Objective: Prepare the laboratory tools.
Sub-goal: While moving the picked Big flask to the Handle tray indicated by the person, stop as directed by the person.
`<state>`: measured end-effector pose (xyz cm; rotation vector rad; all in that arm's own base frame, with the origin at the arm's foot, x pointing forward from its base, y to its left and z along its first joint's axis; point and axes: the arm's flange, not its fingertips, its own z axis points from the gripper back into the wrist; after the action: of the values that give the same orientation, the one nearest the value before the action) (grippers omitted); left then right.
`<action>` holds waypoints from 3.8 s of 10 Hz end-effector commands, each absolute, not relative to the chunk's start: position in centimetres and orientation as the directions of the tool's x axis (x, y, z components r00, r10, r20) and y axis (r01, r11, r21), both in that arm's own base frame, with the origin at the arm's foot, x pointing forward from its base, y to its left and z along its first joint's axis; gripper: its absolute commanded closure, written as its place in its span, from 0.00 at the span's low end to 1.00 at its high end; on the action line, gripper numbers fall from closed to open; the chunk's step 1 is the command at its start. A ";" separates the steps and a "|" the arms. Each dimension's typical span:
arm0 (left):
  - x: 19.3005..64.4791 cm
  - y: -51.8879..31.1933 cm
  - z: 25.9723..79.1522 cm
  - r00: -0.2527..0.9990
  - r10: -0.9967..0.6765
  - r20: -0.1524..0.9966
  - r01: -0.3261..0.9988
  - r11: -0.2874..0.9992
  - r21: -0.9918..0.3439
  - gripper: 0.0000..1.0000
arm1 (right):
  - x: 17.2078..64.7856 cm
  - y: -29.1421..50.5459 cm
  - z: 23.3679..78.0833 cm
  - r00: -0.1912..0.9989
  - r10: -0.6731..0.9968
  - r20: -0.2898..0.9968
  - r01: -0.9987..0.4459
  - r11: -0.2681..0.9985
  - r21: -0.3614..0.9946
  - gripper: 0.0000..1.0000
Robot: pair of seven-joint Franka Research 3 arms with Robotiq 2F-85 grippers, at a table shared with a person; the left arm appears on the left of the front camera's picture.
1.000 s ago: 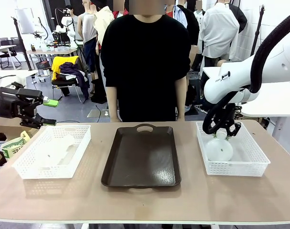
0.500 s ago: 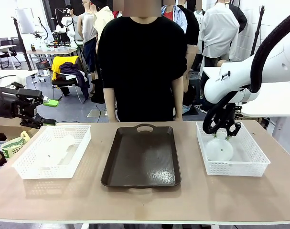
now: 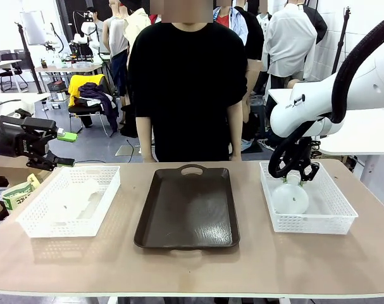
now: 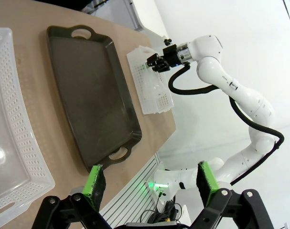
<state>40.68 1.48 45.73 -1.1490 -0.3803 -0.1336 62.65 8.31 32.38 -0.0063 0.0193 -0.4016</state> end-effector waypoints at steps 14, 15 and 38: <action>40.8 1.5 45.9 0.927 0.099 0.361 0.296 0.397 -0.869 0.00 | 59.8 7.1 35.9 0.936 -0.352 -0.008 0.352 0.936 0.024 1.00; 40.8 1.5 45.9 0.927 0.099 0.361 0.296 0.397 -0.869 0.00 | 58.8 6.8 37.3 0.940 -0.341 0.017 0.340 0.940 0.042 1.00; 40.8 1.5 45.9 0.927 0.099 0.361 0.296 0.397 -0.869 0.00 | 52.6 26.0 54.4 0.962 0.160 0.223 -0.154 0.987 -0.045 1.00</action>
<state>40.69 1.42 45.75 -1.1477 -0.3798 -0.1351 50.32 23.95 54.63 0.0398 -0.2690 0.1194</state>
